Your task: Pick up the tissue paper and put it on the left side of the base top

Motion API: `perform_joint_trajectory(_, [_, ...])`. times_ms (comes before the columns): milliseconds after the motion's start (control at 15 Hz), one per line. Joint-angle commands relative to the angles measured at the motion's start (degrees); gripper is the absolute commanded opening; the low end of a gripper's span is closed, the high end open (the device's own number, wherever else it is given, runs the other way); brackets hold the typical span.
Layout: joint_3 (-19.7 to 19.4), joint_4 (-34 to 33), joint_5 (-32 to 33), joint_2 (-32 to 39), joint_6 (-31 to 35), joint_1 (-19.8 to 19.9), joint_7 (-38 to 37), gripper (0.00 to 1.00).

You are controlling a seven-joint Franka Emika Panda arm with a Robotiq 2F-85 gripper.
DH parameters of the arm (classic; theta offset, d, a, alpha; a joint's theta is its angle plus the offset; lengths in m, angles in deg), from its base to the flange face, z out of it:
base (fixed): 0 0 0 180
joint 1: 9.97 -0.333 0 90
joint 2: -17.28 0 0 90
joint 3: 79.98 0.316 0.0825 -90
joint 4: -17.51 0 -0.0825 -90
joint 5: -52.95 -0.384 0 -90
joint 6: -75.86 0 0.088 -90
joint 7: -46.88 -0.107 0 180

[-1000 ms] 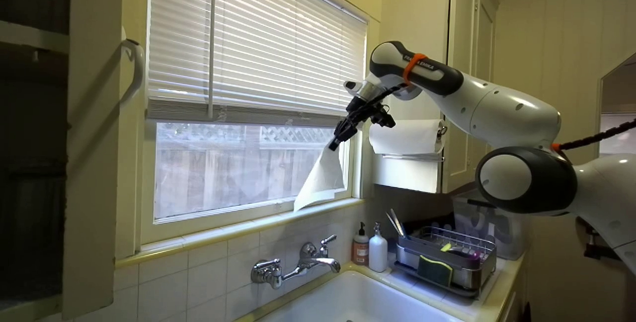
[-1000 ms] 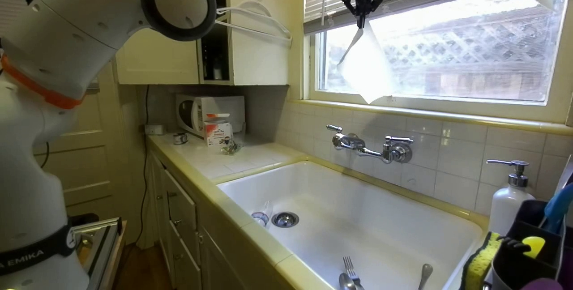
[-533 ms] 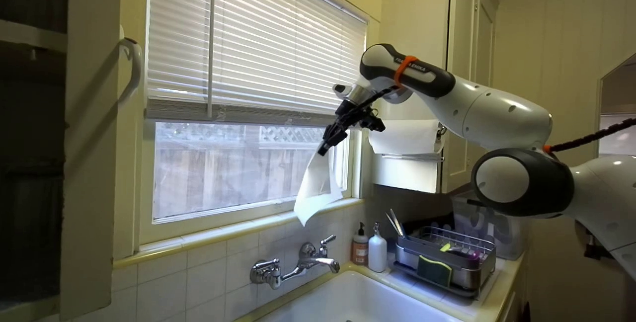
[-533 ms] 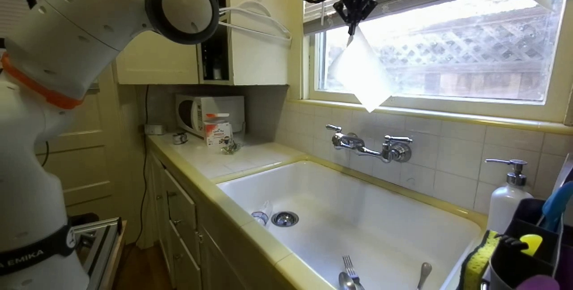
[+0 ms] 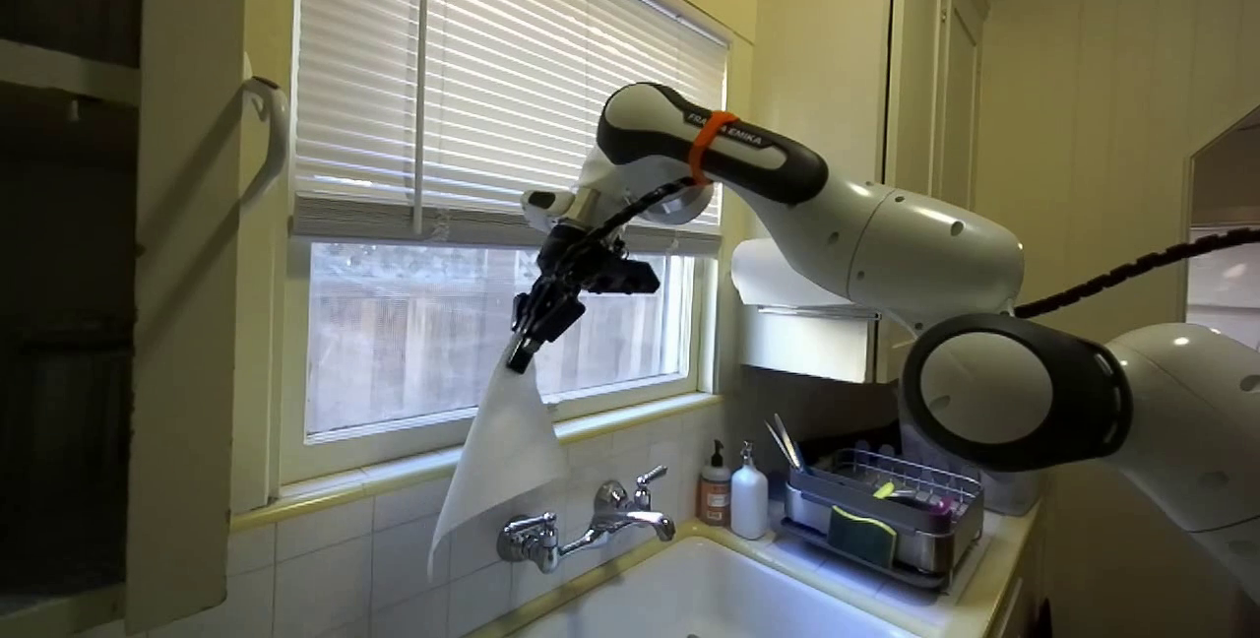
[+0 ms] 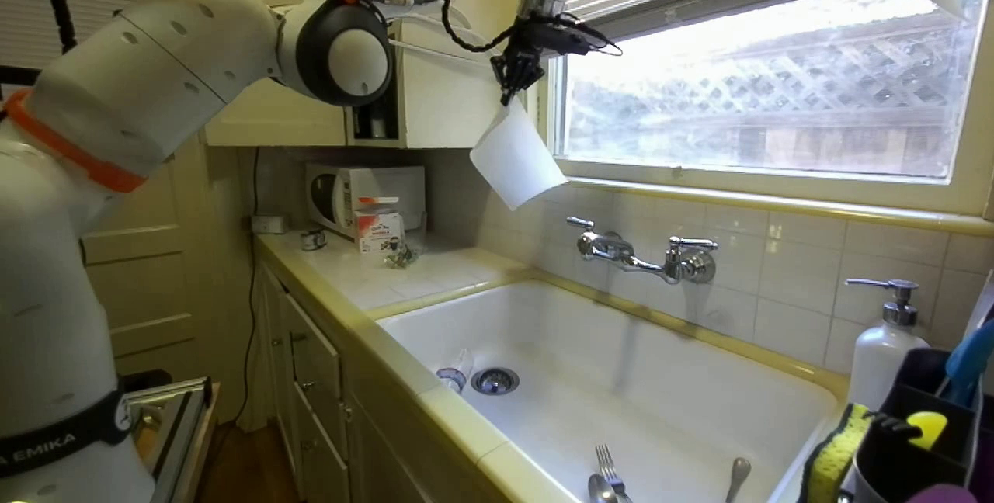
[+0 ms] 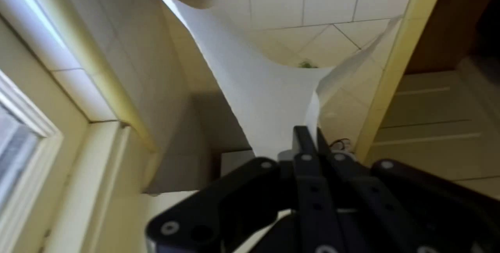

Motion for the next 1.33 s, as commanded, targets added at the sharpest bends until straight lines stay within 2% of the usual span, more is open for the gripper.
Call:
perform_joint_trajectory(0, [0.76,-1.58,0.55,3.59,-5.30,-3.57,3.99,0.00])
perform_joint_trajectory(267, [-1.03,-2.28,3.28,8.00,-1.74,-8.23,4.57,0.00])
perform_joint_trajectory(400, [-1.97,-1.63,5.84,9.03,-3.21,-10.02,6.19,0.00])
perform_joint_trajectory(467, [-1.87,-2.18,6.49,8.27,-4.66,-9.53,8.69,0.00])
perform_joint_trajectory(533, [-1.06,-2.19,4.80,9.27,-3.17,-9.32,5.55,0.01])
perform_joint_trajectory(667, [-1.30,0.05,5.55,8.00,-2.24,-9.33,7.28,0.01])
perform_joint_trajectory(867, [-1.41,-0.42,5.58,7.67,-2.52,-9.06,7.90,0.00])
perform_joint_trajectory(1067, [-1.59,-0.34,5.59,10.68,4.51,-11.07,4.82,0.00])
perform_joint_trajectory(1267, [-1.67,-3.22,6.05,15.75,14.13,-13.89,2.51,0.00])
